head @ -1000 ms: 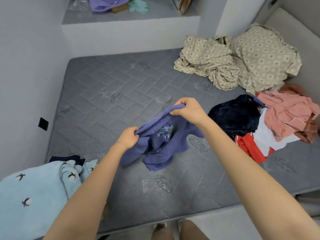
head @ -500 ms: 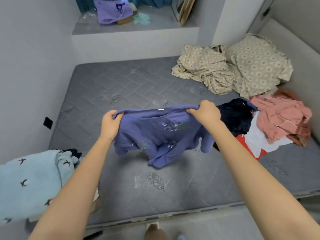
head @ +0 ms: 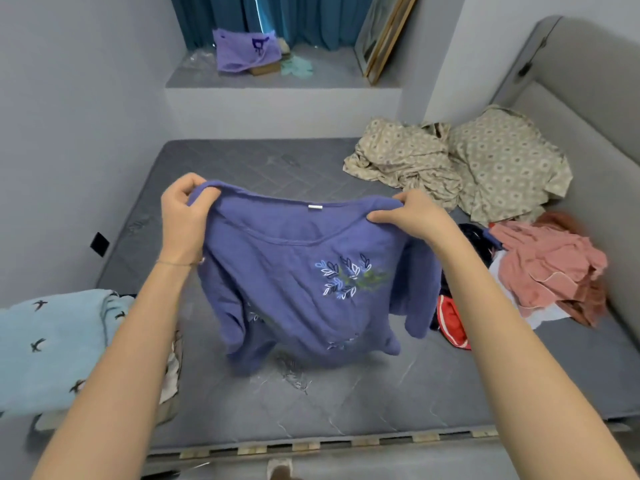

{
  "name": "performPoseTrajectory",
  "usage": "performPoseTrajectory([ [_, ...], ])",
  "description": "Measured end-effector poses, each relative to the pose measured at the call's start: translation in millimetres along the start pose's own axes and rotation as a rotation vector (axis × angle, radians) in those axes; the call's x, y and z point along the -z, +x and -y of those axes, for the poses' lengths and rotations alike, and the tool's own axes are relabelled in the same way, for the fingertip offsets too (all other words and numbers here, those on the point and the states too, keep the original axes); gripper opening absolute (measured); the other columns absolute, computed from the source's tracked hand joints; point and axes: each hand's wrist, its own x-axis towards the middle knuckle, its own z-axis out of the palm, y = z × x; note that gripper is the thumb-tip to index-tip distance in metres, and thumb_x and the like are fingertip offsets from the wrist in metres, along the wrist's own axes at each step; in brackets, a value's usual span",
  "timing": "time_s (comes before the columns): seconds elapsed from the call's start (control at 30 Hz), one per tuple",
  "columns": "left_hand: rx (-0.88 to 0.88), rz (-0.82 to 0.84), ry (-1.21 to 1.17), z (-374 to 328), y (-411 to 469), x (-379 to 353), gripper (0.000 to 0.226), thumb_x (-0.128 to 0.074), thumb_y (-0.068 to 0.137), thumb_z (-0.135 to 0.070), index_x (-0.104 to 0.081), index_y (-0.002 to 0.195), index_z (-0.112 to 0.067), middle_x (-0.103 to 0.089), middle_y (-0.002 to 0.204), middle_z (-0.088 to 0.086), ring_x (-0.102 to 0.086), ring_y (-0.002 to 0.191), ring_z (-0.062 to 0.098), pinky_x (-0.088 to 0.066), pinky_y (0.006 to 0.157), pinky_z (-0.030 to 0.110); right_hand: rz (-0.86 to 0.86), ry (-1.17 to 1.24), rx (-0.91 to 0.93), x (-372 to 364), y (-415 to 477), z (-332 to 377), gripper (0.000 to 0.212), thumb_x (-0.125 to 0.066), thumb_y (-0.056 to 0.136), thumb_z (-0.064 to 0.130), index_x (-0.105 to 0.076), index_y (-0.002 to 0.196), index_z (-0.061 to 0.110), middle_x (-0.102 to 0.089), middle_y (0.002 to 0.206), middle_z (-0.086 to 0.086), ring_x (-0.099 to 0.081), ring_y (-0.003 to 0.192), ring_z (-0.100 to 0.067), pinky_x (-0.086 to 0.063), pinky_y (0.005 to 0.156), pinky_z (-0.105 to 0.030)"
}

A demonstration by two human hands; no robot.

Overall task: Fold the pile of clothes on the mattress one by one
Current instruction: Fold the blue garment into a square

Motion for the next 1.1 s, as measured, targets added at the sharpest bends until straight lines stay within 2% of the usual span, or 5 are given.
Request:
performPoseTrajectory([
  [0.3, 0.381, 0.224, 0.305, 154.3, 58.0, -10.5, 0.032, -0.063, 0.087, -0.002, -0.048, 0.062, -0.015, -0.046, 0.048, -0.012, -0.039, 0.042, -0.003, -0.029, 0.046, 0.011, -0.084, -0.145, -0.074, -105.7, 101.6, -10.9, 0.043, -0.072, 0.079, 0.036, -0.037, 0.063, 0.015, -0.040, 0.059, -0.002, -0.043, 0.065, -0.025, -0.025, 0.049, -0.032],
  [0.53, 0.574, 0.319, 0.304, 321.6, 83.5, -33.3, 0.024, -0.068, 0.085, -0.007, -0.054, 0.073, -0.023, -0.054, 0.072, -0.003, -0.049, 0.068, 0.006, -0.038, 0.063, 0.014, -0.111, -0.051, -0.218, -228.2, 191.1, -91.1, 0.018, -0.064, 0.088, 0.032, -0.057, 0.078, 0.018, -0.056, 0.078, 0.000, -0.049, 0.077, -0.024, -0.031, 0.063, -0.030],
  [0.73, 0.600, 0.472, 0.340, 441.6, 85.2, -40.4, 0.028, -0.064, 0.084, 0.009, -0.056, 0.083, -0.018, -0.056, 0.079, -0.007, -0.054, 0.063, -0.013, -0.040, 0.065, 0.007, -0.185, 0.021, -0.200, -303.1, 242.8, -164.2, 0.022, -0.064, 0.086, 0.019, -0.052, 0.069, 0.014, -0.050, 0.065, -0.004, -0.042, 0.068, -0.025, -0.035, 0.063, -0.037],
  [0.93, 0.559, 0.163, 0.397, 542.1, 73.1, -60.1, 0.019, -0.063, 0.083, 0.010, -0.059, 0.091, -0.006, -0.056, 0.074, -0.006, -0.052, 0.060, -0.015, -0.040, 0.062, 0.007, -0.283, -0.076, -0.141, -363.5, 289.5, -224.0, 0.016, -0.065, 0.088, 0.020, -0.070, 0.080, 0.008, -0.059, 0.067, -0.009, -0.048, 0.073, -0.028, -0.034, 0.067, -0.033],
  [1.1, 0.444, 0.139, 0.468, 580.8, 68.7, -83.8, 0.058, -0.072, 0.085, -0.017, -0.047, 0.136, -0.005, -0.050, 0.133, 0.002, -0.046, 0.121, 0.007, -0.033, 0.106, 0.022, -0.245, 0.210, -0.187, -407.5, 326.0, -246.1, 0.045, -0.073, 0.083, 0.013, -0.060, 0.126, 0.010, -0.060, 0.121, 0.000, -0.060, 0.089, -0.008, -0.043, 0.086, -0.012],
])
